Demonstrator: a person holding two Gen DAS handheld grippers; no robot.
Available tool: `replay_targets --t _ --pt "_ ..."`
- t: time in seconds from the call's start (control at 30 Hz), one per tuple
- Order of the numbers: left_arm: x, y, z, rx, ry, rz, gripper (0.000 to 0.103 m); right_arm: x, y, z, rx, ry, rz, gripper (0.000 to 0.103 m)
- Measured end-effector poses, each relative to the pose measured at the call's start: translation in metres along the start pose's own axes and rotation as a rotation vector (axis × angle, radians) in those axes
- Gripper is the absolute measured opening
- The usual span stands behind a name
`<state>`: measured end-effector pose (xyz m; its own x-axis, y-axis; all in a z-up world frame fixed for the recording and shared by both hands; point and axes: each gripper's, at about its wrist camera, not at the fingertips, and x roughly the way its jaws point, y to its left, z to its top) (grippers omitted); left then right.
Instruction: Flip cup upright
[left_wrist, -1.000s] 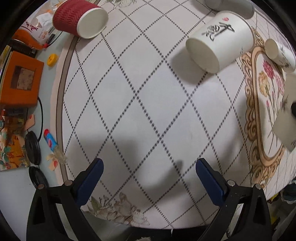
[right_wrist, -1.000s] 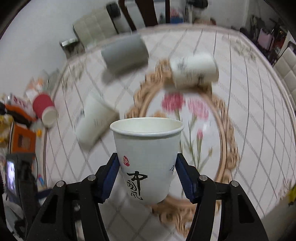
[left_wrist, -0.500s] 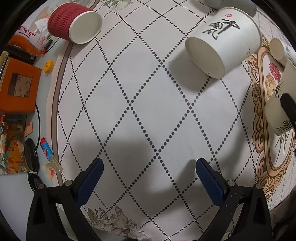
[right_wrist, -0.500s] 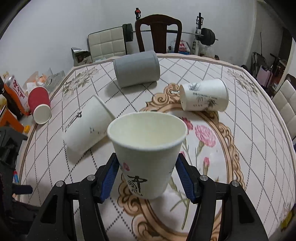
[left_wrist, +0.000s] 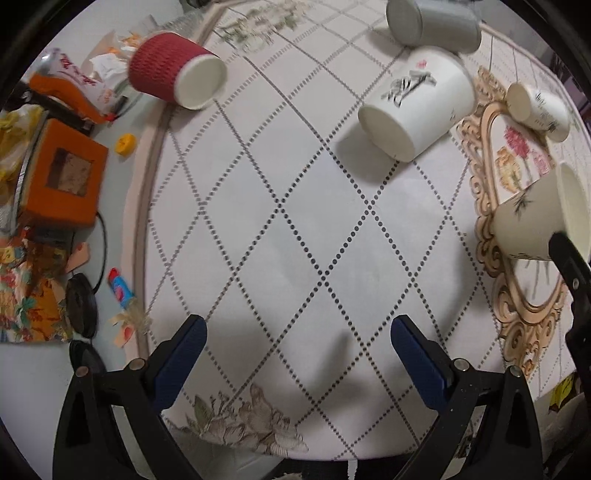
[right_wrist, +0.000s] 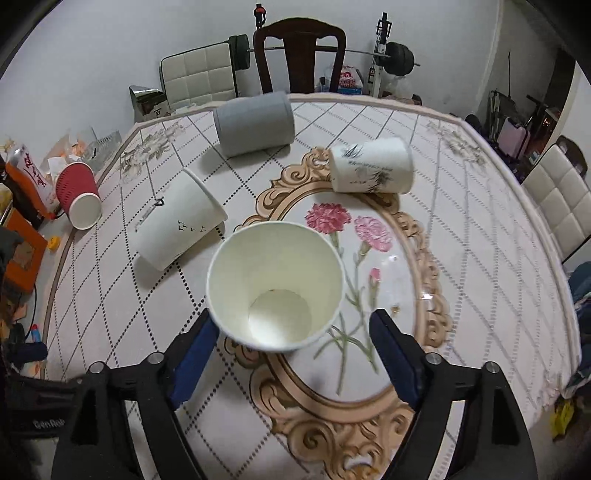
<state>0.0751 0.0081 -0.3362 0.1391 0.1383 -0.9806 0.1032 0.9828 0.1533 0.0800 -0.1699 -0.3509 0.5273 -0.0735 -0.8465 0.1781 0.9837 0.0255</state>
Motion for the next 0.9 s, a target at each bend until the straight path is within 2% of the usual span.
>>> replay_targets --t 0.1,0.13,0.3,0.43,0.7,0.9 --pt "-0.028 0.007 -0.012 -0.014 -0.043 0.005 0.102 -0.028 -0.007 -0.001 -0.004 -0.003 -0.032 0.100" --pt "-0.039 0.007 -0.017 -0.018 -0.063 0.010 0.102 -0.038 -0.009 -0.001 -0.008 -0.004 -0.046 0.101" --pt "-0.099 0.000 -0.048 -0.028 -0.168 0.016 0.102 -0.106 -0.023 -0.006 -0.025 -0.033 -0.092 0.103" --pt "-0.150 0.004 -0.070 -0.040 -0.249 -0.015 0.102 -0.165 -0.034 -0.011 -0.035 -0.058 -0.092 0.103" --pt "-0.243 -0.012 -0.113 -0.037 -0.408 -0.023 0.102 -0.276 -0.064 -0.018 -0.022 -0.101 -0.065 0.103" --pt "-0.286 -0.015 -0.135 -0.044 -0.496 -0.029 0.102 -0.337 -0.079 -0.024 -0.005 -0.142 -0.051 0.103"
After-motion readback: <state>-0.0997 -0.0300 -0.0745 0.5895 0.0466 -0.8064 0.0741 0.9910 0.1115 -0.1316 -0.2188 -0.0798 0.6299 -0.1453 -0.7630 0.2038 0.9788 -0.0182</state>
